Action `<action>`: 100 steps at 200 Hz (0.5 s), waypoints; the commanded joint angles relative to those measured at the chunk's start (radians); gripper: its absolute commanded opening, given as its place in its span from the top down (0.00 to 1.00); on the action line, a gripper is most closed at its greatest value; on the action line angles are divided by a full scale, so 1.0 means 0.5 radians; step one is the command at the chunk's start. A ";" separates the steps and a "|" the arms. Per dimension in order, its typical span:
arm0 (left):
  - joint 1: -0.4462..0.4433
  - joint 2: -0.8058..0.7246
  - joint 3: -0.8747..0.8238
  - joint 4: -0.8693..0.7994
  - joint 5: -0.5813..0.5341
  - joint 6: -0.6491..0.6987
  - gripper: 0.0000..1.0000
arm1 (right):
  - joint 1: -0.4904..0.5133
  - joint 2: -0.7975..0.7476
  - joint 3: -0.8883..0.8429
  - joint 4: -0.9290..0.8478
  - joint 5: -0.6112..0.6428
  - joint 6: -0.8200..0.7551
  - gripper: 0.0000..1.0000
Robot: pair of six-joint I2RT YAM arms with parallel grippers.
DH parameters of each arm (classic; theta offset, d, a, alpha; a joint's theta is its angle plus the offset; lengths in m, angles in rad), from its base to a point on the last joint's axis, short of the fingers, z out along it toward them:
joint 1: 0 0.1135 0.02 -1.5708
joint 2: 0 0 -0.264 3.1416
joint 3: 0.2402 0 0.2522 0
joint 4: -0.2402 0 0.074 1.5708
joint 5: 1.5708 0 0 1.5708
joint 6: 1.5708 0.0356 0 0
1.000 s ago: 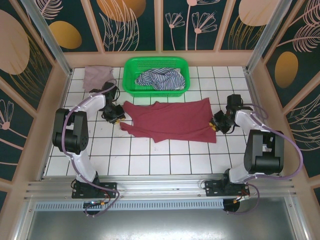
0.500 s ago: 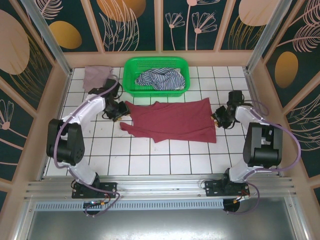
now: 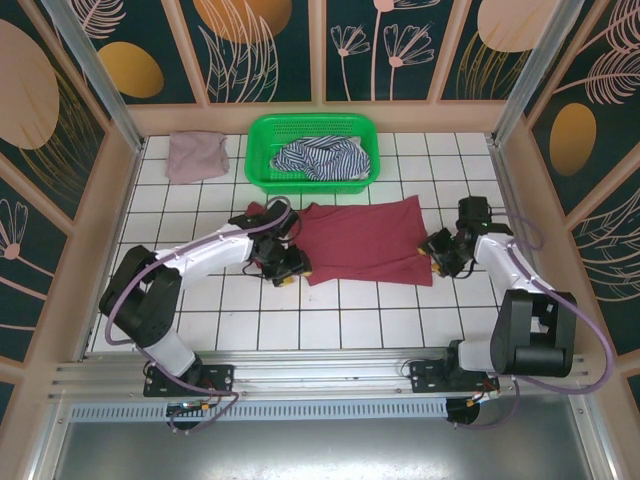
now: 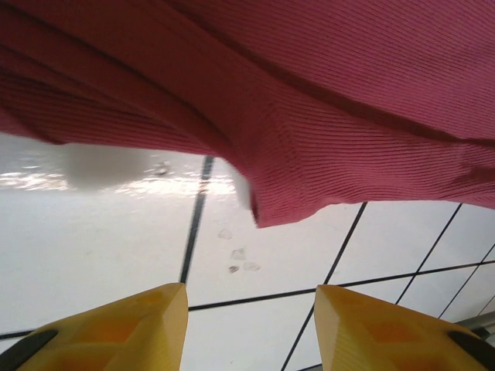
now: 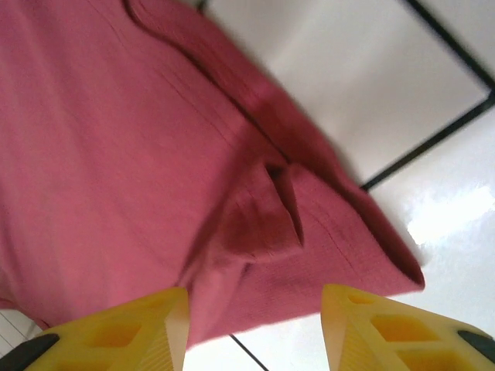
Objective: Fold and stack the tank tops
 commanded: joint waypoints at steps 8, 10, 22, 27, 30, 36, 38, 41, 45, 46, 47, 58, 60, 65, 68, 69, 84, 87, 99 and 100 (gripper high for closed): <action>-0.058 0.090 -0.050 0.278 0.039 -0.164 0.53 | 0.040 -0.011 -0.103 0.142 -0.090 0.147 0.51; -0.065 0.095 -0.049 0.282 0.037 -0.166 0.53 | 0.040 -0.009 -0.107 0.157 -0.094 0.152 0.51; -0.091 0.152 -0.054 0.329 0.050 -0.180 0.53 | 0.043 0.005 -0.131 0.232 -0.110 0.195 0.51; -0.101 0.172 -0.062 0.344 0.054 -0.188 0.54 | 0.048 0.015 -0.136 0.256 -0.110 0.205 0.51; -0.105 0.177 -0.068 0.352 0.053 -0.192 0.54 | 0.049 0.021 -0.138 0.272 -0.110 0.213 0.51; -0.113 0.183 -0.085 0.373 0.048 -0.198 0.54 | 0.051 0.031 -0.144 0.294 -0.114 0.224 0.50; -0.114 0.183 -0.091 0.382 0.048 -0.200 0.54 | 0.053 0.033 -0.147 0.305 -0.116 0.228 0.51; -0.113 0.186 -0.101 0.390 0.048 -0.202 0.54 | 0.053 0.037 -0.152 0.319 -0.120 0.241 0.51; -0.111 0.191 -0.109 0.400 0.045 -0.201 0.55 | 0.052 0.043 -0.159 0.342 -0.127 0.256 0.51; -0.111 0.192 -0.109 0.403 0.044 -0.201 0.55 | 0.054 0.044 -0.161 0.346 -0.129 0.260 0.51; -0.113 0.192 -0.110 0.404 0.043 -0.200 0.55 | 0.053 0.044 -0.164 0.353 -0.129 0.265 0.51; -0.114 0.208 -0.106 0.422 0.023 -0.190 0.56 | 0.056 0.050 -0.173 0.413 -0.144 0.297 0.51; -0.114 0.212 -0.103 0.430 0.023 -0.190 0.56 | 0.056 0.052 -0.172 0.418 -0.144 0.301 0.51; -0.112 0.223 -0.099 0.445 0.026 -0.197 0.57 | 0.058 0.058 -0.170 0.432 -0.141 0.306 0.51; -0.115 0.228 -0.096 0.458 0.030 -0.203 0.57 | 0.056 0.062 -0.169 0.438 -0.138 0.307 0.51; -0.116 0.228 -0.094 0.463 0.033 -0.205 0.57 | 0.056 0.064 -0.168 0.439 -0.138 0.308 0.51; -0.124 0.262 -0.074 0.488 0.039 -0.212 0.59 | 0.058 0.084 -0.172 0.469 -0.126 0.315 0.51; -0.124 0.265 -0.074 0.488 0.036 -0.210 0.59 | 0.057 0.089 -0.179 0.479 -0.125 0.315 0.51; -0.125 0.274 -0.081 0.491 0.027 -0.201 0.63 | 0.061 0.110 -0.194 0.514 -0.134 0.326 0.51; -0.126 0.274 -0.082 0.491 0.027 -0.200 0.63 | 0.059 0.109 -0.197 0.517 -0.136 0.329 0.51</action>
